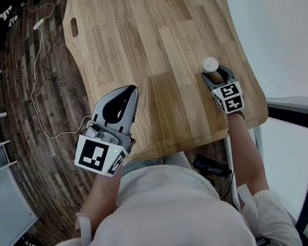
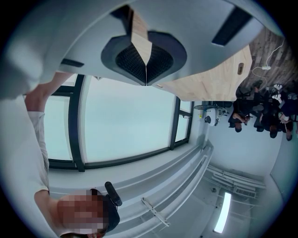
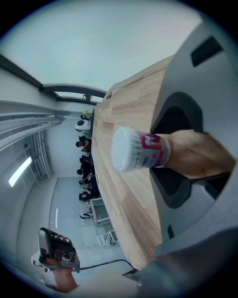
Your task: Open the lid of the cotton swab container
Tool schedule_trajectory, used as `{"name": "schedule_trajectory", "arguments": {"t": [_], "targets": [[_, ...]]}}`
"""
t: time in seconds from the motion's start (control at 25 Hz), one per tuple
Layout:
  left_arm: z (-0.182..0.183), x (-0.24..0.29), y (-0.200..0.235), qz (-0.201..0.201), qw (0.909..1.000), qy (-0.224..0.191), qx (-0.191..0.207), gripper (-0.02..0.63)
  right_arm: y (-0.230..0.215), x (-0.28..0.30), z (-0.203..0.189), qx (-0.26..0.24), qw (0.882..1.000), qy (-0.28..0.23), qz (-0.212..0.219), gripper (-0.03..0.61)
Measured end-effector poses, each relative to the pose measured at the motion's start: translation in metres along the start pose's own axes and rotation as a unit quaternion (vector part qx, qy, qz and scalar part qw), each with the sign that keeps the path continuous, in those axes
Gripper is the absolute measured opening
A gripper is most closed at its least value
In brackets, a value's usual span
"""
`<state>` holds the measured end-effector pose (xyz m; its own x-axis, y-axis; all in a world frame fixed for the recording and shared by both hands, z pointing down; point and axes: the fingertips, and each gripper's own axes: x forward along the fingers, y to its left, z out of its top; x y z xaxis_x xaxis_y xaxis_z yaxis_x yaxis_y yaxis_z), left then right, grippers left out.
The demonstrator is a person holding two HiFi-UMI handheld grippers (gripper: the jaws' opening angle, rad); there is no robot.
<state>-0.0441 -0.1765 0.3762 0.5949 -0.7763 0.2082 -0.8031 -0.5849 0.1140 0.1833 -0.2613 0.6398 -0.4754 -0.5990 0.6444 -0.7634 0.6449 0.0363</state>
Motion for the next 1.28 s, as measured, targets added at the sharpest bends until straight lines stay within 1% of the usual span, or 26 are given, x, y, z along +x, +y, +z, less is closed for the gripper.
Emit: {"name": "schedule_trajectory", "arguments": {"t": [0.2,0.44,0.68,0.8,1.12,1.28], "targets": [[0.002,-0.001,-0.001,-0.001,1.0,-0.001,0.001,0.013,0.01,-0.005,0.006,0.01,1.0,-0.016,0.008,0.235],[0.001,0.0,-0.005,-0.009,0.9999,-0.001,0.004,0.012,0.03,-0.022,0.021,0.014,0.998,-0.042,0.036,0.231],[0.002,0.004,-0.015,-0.027,0.9996,-0.004,0.007,0.014,0.049,-0.059,0.05,0.008,0.995,-0.076,0.064,0.23],[0.004,0.006,-0.02,-0.036,0.9993,-0.006,0.008,0.014,0.057,-0.08,0.069,0.0,0.993,-0.089,0.071,0.23],[0.014,0.004,-0.043,-0.075,0.9969,-0.016,0.017,0.014,0.077,-0.135,0.117,0.005,0.991,-0.098,0.085,0.229],[0.02,0.001,-0.059,-0.107,0.9938,-0.018,0.025,0.014,0.085,-0.159,0.134,-0.028,0.991,-0.1,0.081,0.229]]}}
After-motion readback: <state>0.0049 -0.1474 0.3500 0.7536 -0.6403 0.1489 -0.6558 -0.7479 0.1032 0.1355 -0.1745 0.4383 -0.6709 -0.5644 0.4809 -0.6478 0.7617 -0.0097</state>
